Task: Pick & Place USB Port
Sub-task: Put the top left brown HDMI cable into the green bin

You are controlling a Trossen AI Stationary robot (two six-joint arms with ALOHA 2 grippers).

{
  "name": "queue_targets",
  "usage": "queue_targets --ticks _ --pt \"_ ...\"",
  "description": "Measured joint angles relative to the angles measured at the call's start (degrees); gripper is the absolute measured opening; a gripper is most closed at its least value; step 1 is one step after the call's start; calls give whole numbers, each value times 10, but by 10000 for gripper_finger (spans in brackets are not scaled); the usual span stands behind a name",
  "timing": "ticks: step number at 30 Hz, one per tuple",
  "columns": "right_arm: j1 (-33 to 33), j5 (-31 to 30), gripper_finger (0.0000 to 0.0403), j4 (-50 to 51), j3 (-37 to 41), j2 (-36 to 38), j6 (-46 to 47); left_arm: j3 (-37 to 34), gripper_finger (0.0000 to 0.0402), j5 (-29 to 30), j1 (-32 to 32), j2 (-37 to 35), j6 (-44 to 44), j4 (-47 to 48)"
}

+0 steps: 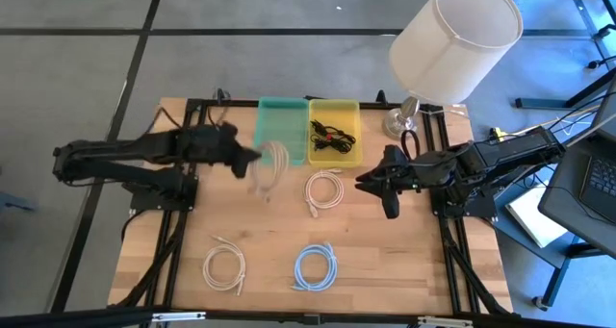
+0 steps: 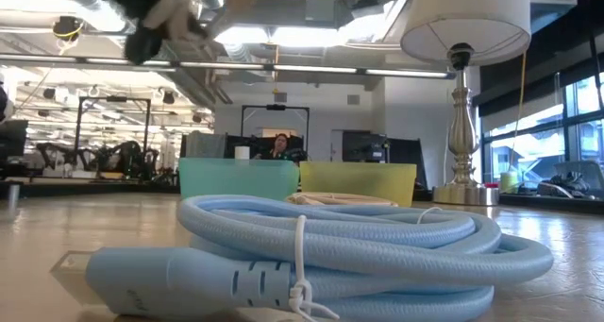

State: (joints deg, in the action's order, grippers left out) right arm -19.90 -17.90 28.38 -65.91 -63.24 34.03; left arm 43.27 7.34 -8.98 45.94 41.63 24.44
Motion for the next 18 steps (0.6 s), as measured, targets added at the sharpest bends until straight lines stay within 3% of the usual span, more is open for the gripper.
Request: queue_targets --ticks 4,9,15,18 --pt "0 -1 104 -22 0 0 -14 41 33 -5 -75 29 -96 1" --pt "0 -1 104 -41 0 0 -15 80 33 -63 -172 94 -177 2" --pt "0 -1 104 -63 0 0 -15 129 33 -138 -265 213 -269 6" --pt "0 -1 104 -70 0 0 -15 168 33 -144 -302 275 -313 35"
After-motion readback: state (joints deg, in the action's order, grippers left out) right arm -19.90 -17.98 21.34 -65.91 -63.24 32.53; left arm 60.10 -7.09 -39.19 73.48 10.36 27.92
